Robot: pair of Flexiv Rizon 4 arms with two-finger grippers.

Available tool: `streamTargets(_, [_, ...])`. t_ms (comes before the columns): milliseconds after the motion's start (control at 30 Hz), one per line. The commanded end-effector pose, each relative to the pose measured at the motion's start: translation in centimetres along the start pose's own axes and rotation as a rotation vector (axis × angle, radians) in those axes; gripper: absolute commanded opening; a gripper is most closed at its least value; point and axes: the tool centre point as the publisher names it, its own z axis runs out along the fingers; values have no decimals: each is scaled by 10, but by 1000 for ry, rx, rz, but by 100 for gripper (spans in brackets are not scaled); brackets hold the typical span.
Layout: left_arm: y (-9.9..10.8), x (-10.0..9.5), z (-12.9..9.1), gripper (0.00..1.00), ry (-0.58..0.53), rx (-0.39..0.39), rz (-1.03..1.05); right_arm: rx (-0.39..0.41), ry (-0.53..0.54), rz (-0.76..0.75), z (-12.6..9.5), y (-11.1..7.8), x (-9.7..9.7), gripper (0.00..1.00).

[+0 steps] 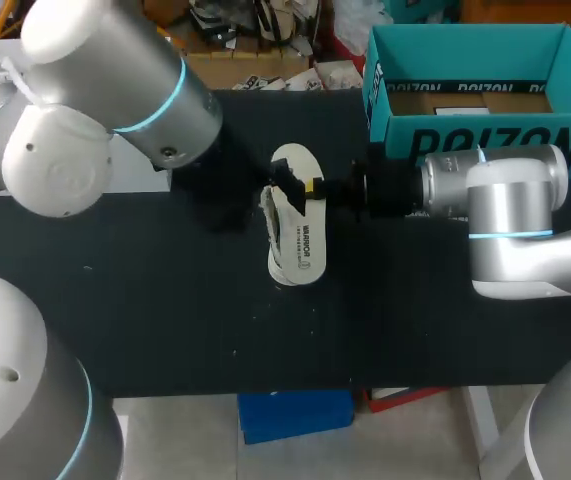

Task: Take the shoe out of the shoebox, open the shoe tongue, remove and reinsert the insole, then place the shoe into the shoebox

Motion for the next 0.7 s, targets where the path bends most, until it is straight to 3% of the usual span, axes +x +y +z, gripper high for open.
streamTargets(33, [4,15,2,100,-623,37,20,-2,-1,0,1,0,0,0])
streamTargets(367, [13,16,6,100,-832,64,-11,-2,-1,0,1,0,0,0])
streamTargets(467, [16,20,7,100,-896,135,-12,-2,-1,0,1,0,0,0])
streamTargets(700, [16,20,7,100,-896,135,-12,-2,-1,0,1,0,0,0])
